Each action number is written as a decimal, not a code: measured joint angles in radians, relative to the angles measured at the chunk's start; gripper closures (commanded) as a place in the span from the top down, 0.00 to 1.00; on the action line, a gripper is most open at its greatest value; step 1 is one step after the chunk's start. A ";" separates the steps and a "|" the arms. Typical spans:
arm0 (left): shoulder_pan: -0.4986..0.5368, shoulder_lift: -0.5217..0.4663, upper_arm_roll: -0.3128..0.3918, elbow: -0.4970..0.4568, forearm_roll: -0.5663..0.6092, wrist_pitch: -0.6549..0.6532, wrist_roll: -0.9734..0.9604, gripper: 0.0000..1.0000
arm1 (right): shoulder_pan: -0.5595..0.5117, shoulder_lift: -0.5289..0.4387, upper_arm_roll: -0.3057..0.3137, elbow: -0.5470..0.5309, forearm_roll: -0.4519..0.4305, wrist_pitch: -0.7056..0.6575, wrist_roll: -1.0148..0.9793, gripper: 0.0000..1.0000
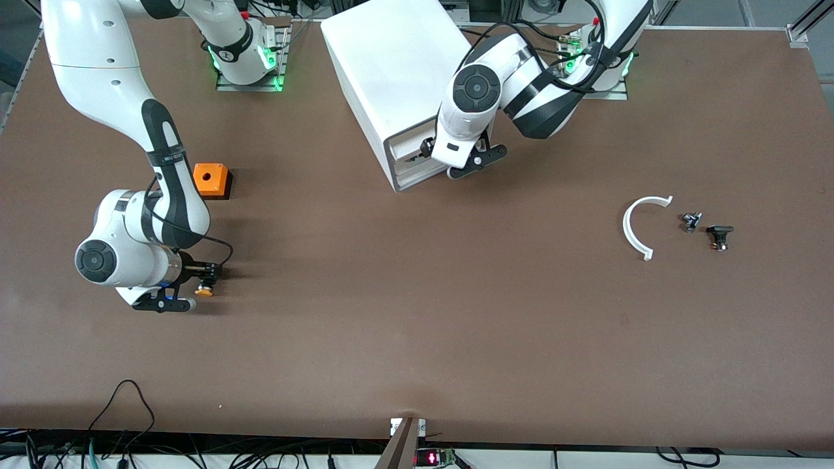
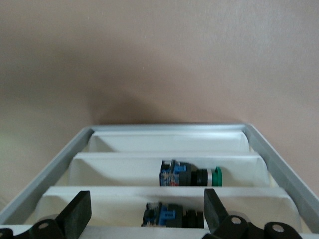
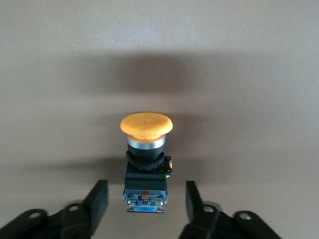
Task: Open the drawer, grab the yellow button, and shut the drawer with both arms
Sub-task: 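Place the yellow button on the table with the right gripper, then push the drawer shut with the left gripper while the right gripper retracts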
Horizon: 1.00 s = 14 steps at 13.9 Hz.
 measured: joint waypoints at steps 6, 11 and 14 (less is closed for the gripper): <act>0.002 0.003 -0.015 0.000 -0.050 -0.029 -0.002 1.00 | 0.001 -0.169 -0.007 0.009 -0.020 -0.034 -0.001 1.00; 0.003 0.010 -0.015 0.000 -0.052 -0.030 -0.001 1.00 | 0.004 -0.324 -0.016 0.009 -0.037 -0.132 0.002 1.00; 0.005 0.011 -0.015 0.001 -0.053 -0.032 0.000 1.00 | 0.010 -0.421 -0.013 0.010 -0.038 -0.246 0.035 1.00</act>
